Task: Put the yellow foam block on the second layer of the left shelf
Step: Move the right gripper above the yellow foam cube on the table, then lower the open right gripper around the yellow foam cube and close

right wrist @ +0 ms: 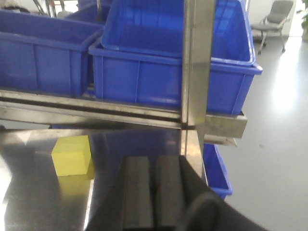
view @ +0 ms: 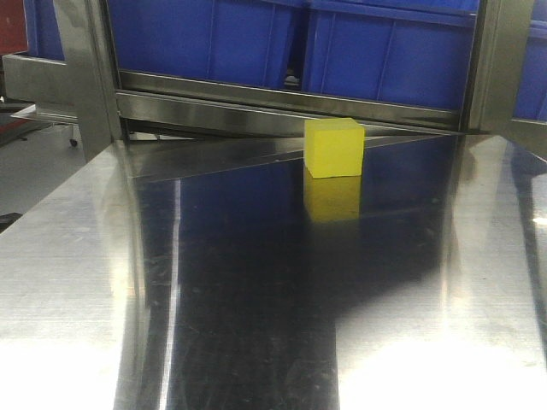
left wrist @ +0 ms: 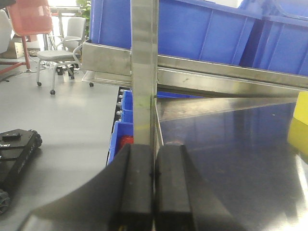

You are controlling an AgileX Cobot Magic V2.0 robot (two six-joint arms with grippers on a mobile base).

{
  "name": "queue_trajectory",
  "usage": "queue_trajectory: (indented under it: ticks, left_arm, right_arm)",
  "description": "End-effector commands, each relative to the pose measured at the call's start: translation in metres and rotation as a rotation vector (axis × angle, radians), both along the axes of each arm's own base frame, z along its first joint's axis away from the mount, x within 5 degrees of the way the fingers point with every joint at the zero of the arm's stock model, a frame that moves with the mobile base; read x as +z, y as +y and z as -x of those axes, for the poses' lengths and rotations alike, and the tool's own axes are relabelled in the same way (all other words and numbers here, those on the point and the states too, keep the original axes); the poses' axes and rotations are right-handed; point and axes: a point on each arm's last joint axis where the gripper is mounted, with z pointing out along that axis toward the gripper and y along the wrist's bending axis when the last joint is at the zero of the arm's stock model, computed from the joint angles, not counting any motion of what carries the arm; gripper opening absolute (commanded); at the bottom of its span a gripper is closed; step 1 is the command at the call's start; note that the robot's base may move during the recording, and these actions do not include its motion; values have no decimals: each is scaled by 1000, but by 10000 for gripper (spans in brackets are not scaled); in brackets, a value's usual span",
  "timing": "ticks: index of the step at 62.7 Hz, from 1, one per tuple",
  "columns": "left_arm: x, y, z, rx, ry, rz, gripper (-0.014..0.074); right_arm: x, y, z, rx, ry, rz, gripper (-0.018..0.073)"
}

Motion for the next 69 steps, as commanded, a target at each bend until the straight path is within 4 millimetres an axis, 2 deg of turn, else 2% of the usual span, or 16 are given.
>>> queue_trajectory:
  ticks: [1,9,17,24,32,37,48,59,69]
  left_arm:
    - [-1,-1,0,-14,-67,17,136]
    - [-1,-1,0,-14,-67,17,136]
    - [-1,-1,0,-14,-67,17,136]
    - [-1,-1,0,-14,-67,17,136]
    - [-1,-1,0,-14,-67,17,136]
    - [-1,-1,0,-14,-67,17,136]
    - [-1,-1,0,-14,-67,17,136]
    - [-1,-1,0,-14,-67,17,136]
    - [-1,-1,0,-14,-67,17,136]
  right_arm:
    - [26,1,-18,-1,-35,-2,71]
    - [42,3,-51,7,55,8,252]
    - [54,13,-86,57,133,34,501]
    - [58,31,-121,130,252,76,611]
    - [60,56,-158,207,366,134,603]
    - [61,79,-187,258,431,170,603]
    - [63,123,-238,313,577,169,603]
    - [53,152,-287,252,692,182,603]
    - [40,168,-320,190,746,200,603]
